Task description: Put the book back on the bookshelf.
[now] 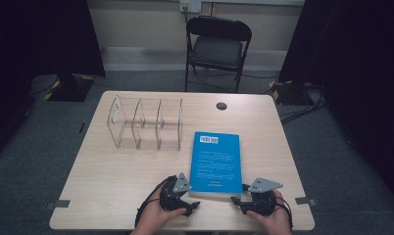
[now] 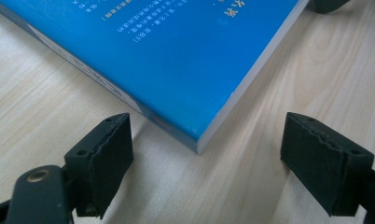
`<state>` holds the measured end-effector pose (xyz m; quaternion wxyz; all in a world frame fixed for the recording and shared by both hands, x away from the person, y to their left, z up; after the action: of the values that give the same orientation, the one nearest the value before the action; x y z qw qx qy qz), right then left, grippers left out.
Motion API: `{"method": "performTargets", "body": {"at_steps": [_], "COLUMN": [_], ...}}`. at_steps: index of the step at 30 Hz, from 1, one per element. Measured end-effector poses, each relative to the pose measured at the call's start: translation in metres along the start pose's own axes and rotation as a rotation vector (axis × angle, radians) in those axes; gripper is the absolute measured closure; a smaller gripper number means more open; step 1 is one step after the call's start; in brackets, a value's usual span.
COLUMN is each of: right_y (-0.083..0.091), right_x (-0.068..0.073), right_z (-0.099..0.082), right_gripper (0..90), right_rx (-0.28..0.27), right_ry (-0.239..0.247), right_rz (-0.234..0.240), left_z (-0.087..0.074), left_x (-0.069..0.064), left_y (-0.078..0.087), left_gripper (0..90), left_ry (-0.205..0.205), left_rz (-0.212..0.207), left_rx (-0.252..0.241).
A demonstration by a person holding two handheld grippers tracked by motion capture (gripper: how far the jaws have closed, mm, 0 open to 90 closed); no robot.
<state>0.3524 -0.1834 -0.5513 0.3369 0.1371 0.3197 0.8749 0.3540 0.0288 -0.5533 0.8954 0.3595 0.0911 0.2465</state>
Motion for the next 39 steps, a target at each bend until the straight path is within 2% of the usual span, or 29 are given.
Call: {"method": "performTargets", "body": {"at_steps": [6, 18, 31, 33, 34, 35, 39], "right_y": [-0.001, 0.0, 0.005, 0.006, 0.007, 0.007, 0.01], "right_x": [0.001, 0.001, 0.001, 0.001, 0.001, 0.001, 0.001], "right_z": [0.0, 0.002, 0.009, 0.01, 0.011, 0.013, 0.017], "right_gripper": [36.4, 37.1, 37.3, 37.4, 37.4, 37.5, 37.5], "right_rx": [0.001, 0.015, 0.008, 0.001, -0.006, -0.017, -0.041], "right_ry": [-0.012, -0.006, -0.039, -0.042, -0.048, -0.054, -0.062], "right_rz": [-0.013, -0.014, 0.005, 0.001, 0.002, 0.004, 0.006], "left_z": [0.005, 0.005, 0.005, 0.005, 0.004, 0.004, 0.004], "left_x": [0.0, 0.001, 0.001, 0.0, -0.001, -0.001, -0.002], "left_y": [-0.006, -0.006, -0.006, -0.007, -0.007, -0.006, -0.003], "left_gripper": [15.7, 15.4, 15.4, 13.6, 11.5, 10.3, 13.4], "left_ry": [0.013, 0.012, 0.012, 0.013, -0.008, -0.01, -0.016], "left_rz": [0.016, 0.015, 0.015, 0.011, 0.0, -0.003, -0.007], "left_rx": [-0.025, -0.024, -0.023, -0.025, -0.004, -0.003, 0.008]}}
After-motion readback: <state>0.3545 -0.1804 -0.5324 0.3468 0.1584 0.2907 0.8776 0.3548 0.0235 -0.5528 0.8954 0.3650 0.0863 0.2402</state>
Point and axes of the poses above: each handheld gripper's, and its own axes: y roughly backward along the jaws, z roughly out of its top, x roughly to its left, the point moved 8 cm from there along -y, roughly forward along the jaws, and after that the axes turned 2 degrees about -y, right-handed, at the moved point
